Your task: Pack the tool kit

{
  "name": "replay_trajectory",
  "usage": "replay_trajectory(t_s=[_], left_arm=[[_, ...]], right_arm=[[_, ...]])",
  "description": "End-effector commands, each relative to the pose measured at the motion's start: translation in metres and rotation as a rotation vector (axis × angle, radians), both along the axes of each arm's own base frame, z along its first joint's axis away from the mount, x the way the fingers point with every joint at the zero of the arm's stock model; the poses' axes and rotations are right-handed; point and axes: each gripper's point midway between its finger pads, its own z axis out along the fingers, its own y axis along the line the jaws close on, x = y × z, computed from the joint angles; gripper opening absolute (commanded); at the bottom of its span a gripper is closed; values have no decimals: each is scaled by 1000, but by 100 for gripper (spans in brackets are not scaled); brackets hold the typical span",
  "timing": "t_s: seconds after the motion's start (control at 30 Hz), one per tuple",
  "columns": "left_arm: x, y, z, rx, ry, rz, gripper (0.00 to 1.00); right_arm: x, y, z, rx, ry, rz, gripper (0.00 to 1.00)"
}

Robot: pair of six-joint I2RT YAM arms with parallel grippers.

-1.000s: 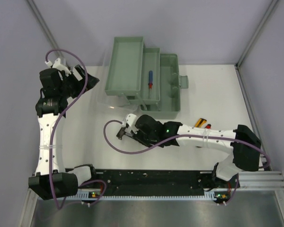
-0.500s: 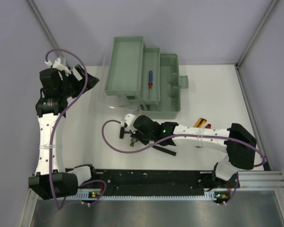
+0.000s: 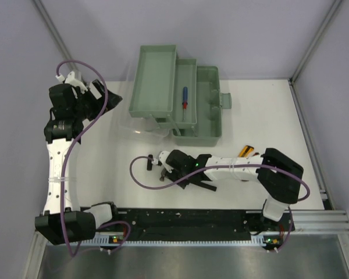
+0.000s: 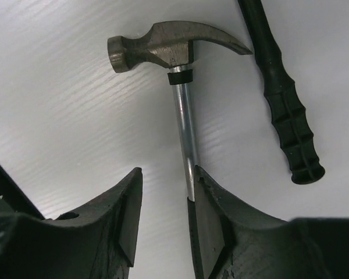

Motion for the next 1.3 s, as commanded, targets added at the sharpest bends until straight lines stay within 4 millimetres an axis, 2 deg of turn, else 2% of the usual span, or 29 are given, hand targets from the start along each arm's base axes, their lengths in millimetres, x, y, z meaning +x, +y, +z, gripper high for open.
replay_trajectory(t_s=[0.0, 0.07, 0.13, 0.23, 0.33, 0.47, 0.57, 0.77, 0.9, 1.03, 1.17, 1.27], left_arm=[[4, 2, 17, 18, -62, 3, 98], [3, 1, 16, 17, -59, -2, 98], [1, 0, 13, 13, -49, -3, 98], [-6, -3, 6, -3, -30, -9, 98], [-17, -5, -5, -18, -8, -6, 97], [-31, -6, -25, -22, 28, 4, 97], [-41, -7, -38, -30, 64, 12, 97], [-58, -19, -53, -37, 120, -67, 93], [-73, -38, -73, -71, 170, -193, 88], [-93, -66, -94, -86, 167, -327, 84], [-103, -85, -86, -69, 84, -401, 84], [-99, -88, -66, -68, -12, -416, 85]], right_arm=[[5, 1, -23, -35, 40, -10, 40], [8, 1, -32, -52, 50, -18, 38], [12, 2, -39, -68, 56, -27, 32], [15, 4, -45, -81, 60, -32, 19], [16, 5, -48, -87, 68, -34, 0], [22, 1, -45, -103, 35, -45, 0], [29, 3, -24, -42, 3, -57, 0], [35, 15, 47, 162, -50, -58, 0], [37, 15, 73, 246, -23, -93, 0], [31, 12, 87, 308, 2, -100, 0], [25, -1, 116, 379, -18, -111, 0], [26, -18, 150, 420, -83, -128, 0]])
